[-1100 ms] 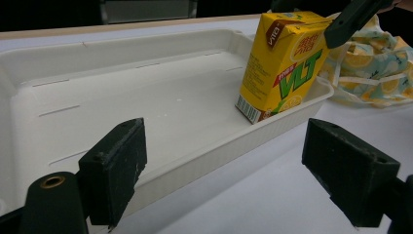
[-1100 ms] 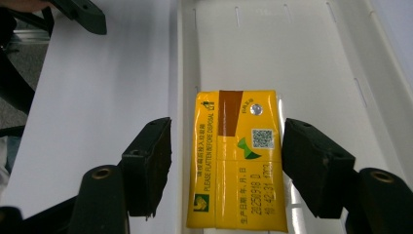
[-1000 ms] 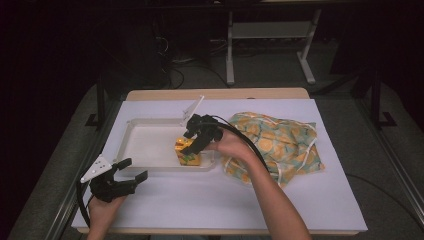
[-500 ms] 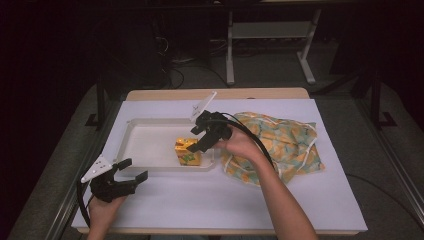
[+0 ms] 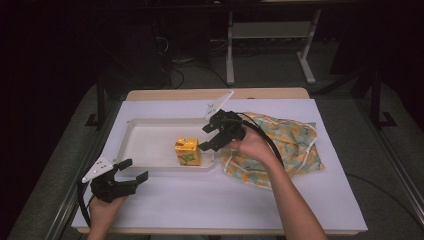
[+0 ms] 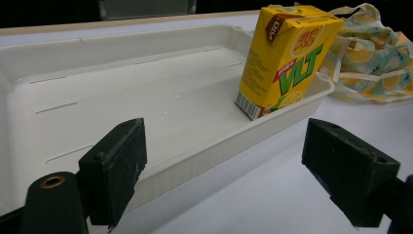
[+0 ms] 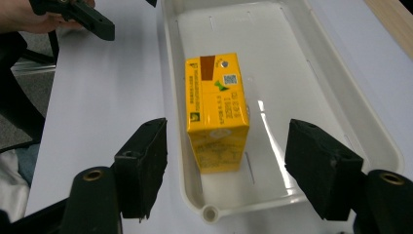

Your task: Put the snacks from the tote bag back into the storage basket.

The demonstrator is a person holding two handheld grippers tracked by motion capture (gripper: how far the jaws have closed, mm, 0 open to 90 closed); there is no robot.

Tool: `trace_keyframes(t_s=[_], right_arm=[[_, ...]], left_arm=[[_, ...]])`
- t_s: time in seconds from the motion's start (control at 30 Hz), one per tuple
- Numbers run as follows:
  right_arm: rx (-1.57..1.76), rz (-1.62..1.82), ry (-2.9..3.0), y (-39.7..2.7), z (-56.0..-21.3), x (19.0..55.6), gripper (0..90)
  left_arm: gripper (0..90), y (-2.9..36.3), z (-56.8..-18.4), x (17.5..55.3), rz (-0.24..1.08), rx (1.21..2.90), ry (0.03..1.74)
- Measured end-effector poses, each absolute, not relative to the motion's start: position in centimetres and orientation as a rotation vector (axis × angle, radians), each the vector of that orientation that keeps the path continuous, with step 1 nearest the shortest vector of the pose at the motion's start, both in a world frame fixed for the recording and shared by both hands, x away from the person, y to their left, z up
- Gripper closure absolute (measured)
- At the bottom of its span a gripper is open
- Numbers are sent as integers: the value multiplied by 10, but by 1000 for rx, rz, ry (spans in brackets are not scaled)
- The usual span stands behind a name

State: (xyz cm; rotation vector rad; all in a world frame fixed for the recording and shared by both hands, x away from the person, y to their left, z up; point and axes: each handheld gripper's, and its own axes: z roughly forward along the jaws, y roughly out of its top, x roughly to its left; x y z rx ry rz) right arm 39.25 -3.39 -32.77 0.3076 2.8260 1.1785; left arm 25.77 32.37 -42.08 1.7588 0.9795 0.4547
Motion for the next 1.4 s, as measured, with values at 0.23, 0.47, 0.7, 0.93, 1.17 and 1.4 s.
trace_keyframes(t_s=[0.23,0.47,0.7,0.93,1.17,1.4], right_arm=[[347,1151,2833,-47,-328,390,308],[372,1152,2810,-59,-328,386,310],[428,1138,2802,-77,-334,384,313],[505,1137,2796,-90,-337,376,312],[544,1146,2782,-102,-341,373,308],[590,1145,2759,-115,-347,366,296]], left_arm=[[161,324,-421,258,452,1763,978],[160,323,-422,258,449,1764,976],[160,323,-422,259,451,1768,977],[160,323,-423,259,445,1770,977],[160,322,-423,259,447,1774,977],[161,322,-423,259,451,1779,977]])
